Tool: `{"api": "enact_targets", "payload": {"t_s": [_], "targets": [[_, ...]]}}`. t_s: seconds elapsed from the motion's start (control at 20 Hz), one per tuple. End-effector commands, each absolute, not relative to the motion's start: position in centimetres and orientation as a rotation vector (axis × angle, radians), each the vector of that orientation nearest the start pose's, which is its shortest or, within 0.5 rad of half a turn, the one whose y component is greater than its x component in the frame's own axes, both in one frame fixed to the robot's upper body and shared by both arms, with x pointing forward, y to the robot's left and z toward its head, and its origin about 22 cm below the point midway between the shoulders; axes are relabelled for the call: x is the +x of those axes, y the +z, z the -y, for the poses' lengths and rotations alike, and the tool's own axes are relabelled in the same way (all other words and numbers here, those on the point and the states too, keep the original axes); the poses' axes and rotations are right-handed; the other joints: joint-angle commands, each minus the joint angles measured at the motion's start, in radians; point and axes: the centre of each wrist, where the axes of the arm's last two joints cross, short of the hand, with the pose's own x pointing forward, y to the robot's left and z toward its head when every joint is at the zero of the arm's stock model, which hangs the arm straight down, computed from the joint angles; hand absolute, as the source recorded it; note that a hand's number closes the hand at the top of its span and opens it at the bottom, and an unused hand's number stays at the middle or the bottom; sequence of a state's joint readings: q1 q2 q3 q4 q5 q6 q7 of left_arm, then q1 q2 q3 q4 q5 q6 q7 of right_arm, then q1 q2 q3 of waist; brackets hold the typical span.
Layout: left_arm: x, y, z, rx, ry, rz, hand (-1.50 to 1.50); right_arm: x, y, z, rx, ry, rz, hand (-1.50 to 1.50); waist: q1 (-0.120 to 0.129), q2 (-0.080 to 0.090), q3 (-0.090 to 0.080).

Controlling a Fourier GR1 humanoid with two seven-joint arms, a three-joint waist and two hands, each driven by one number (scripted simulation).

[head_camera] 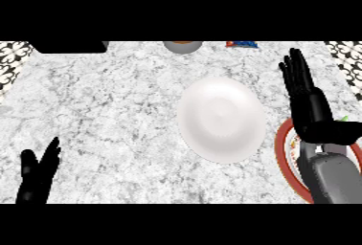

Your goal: Pick the eggplant from the plate and place it in the plate

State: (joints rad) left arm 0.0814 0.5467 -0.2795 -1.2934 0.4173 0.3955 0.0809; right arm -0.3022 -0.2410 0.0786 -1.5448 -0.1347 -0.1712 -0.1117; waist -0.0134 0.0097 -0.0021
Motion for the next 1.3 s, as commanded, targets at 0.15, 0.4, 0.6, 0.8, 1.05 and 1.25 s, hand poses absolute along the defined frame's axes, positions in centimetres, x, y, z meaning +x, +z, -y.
{"api": "enact_targets", "payload": {"t_s": [0.15, 0.4, 0.6, 0.8, 1.05, 1.25], "targets": [[26.7, 4.1, -30.5, 0.299, -0.121, 1.545, 0.00, 33.4, 7.8, 25.9, 0.222, 0.024, 1.689, 1.50, 0.020, 0.000, 0.007], [28.9, 8.4, -27.6, 0.173, -0.226, 1.758, 0.00, 31.7, 3.9, 31.6, -0.284, 0.622, 1.220, 1.50, 0.036, 0.019, -0.003], [29.2, 8.4, -27.7, 0.148, -0.219, 1.750, 0.00, 32.2, 1.0, 33.1, -0.122, 0.028, 1.176, -1.50, 0.012, -0.001, 0.003], [29.3, 10.1, -27.4, 0.135, -0.241, 1.753, 0.00, 33.5, 2.1, 34.8, -0.108, -0.164, 1.306, -1.50, 0.021, -0.007, 0.004], [30.6, 9.9, -27.5, 0.139, -0.228, 1.750, 0.00, 32.8, 4.7, 40.2, -0.230, -0.128, 1.374, -1.50, 0.011, -0.008, 0.002], [29.8, 10.4, -26.4, 0.146, -0.243, 1.766, 0.00, 34.3, 11.2, 43.8, -0.347, 0.077, 1.266, -1.50, 0.022, -0.008, 0.002]]}}
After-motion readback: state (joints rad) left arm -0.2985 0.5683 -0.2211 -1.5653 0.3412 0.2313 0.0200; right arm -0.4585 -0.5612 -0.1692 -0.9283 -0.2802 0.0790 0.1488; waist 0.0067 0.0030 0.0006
